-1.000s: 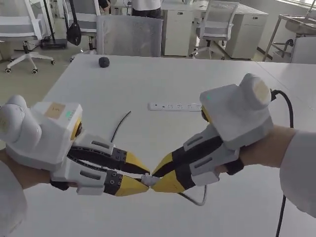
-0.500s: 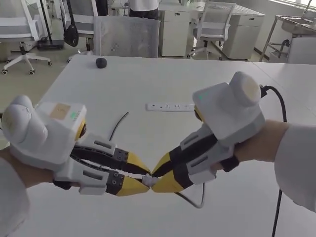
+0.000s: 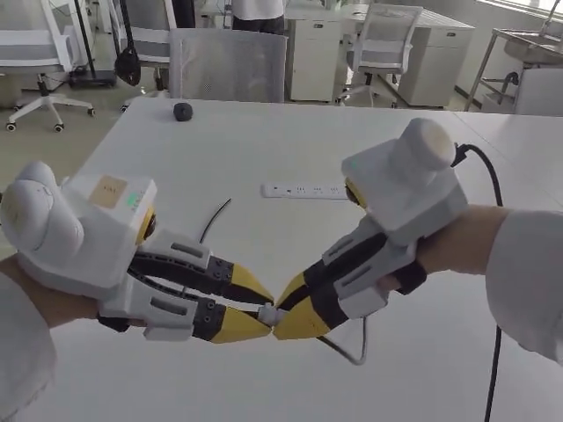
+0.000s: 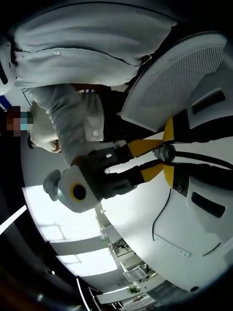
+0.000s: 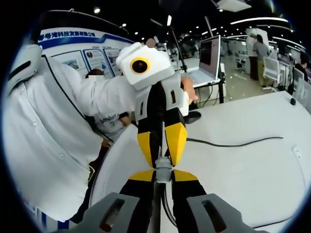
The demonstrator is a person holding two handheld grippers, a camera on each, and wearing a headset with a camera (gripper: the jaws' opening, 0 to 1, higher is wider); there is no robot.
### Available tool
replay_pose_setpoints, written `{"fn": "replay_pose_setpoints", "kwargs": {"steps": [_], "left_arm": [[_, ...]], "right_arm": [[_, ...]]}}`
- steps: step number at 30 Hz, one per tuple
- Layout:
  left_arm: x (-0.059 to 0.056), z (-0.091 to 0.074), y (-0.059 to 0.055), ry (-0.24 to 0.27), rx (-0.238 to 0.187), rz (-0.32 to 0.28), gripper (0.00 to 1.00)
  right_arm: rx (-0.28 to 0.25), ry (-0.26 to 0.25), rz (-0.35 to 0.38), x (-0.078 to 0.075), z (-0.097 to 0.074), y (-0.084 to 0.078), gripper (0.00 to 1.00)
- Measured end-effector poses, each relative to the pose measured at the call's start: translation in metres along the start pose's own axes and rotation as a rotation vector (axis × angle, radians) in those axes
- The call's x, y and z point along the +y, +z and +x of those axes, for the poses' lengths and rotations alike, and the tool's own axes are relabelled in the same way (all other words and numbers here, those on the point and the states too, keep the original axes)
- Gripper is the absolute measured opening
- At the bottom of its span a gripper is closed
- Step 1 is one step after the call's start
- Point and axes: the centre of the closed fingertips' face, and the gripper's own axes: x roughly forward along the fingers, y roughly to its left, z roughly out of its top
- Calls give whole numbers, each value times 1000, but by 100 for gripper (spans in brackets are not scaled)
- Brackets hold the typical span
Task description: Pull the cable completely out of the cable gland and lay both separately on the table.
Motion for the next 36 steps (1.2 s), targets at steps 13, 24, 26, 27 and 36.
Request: {"fn": "replay_pose_setpoints", "kwargs": {"steps": [13,24,26,27,36], "left_arm": [[8,-2,-4,29,-22,-62,14],[14,-1,-8,57,-28,-100,14],[15,-2,-8,63,-31,-109,14],[16,-2,-8,65,-33,-112,14],[19,-4,-5,80,-59,-131,14]], "right_arm": [[29,-138,-108,-6,0,1,7],[80,-341,-307,-18,-1,0,6],[91,-379,-359,-20,-1,1,7],[93,-396,-378,-20,-1,2,7],[95,-438,-459,-22,-2,5,8]]}}
